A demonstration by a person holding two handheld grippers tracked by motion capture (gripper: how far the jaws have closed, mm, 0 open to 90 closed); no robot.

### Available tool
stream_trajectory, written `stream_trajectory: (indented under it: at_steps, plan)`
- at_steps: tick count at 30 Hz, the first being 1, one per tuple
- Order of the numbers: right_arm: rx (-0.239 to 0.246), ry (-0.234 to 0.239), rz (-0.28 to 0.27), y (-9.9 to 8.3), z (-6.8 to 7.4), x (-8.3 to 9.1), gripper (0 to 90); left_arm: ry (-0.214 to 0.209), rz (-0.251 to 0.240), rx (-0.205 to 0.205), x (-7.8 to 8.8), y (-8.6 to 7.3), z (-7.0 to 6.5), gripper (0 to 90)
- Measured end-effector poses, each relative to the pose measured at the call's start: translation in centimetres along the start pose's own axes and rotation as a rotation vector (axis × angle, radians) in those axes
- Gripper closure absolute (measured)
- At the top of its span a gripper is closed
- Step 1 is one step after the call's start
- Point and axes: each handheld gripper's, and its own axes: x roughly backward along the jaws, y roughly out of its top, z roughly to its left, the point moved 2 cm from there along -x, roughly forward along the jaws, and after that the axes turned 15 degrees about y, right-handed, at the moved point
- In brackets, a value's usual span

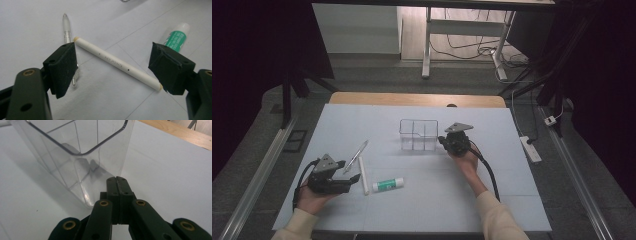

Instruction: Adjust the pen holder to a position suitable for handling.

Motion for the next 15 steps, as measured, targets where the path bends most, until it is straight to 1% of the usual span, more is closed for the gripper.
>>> stream_trajectory:
  at_steps: [2, 6, 7, 12, 15]
  plan:
    - [-0.004, 0.003, -0.016, -0.2, 0.3, 0.7, 88.9, -0.001, 0.001, -0.001, 0.0, 0.0, 0.0, 22.7]
    - [0.022, -0.006, -0.017, -1.0, 1.1, 2.6, 88.9, -0.005, 0.002, -0.005, -0.1, 0.0, -0.1, 22.7]
    - [0.022, -0.004, -0.021, -1.2, 1.2, 3.1, 88.9, -0.005, 0.002, -0.005, -0.1, 0.0, 0.0, 22.8]
    - [0.044, 0.014, -0.035, -2.7, 2.0, 5.5, 88.9, -0.002, 0.006, -0.008, -0.2, 0.0, -0.1, 22.8]
    - [0.038, 0.033, -0.031, -4.0, 2.4, 6.8, 88.8, 0.000, 0.009, -0.012, -0.3, 0.0, -0.1, 22.8]
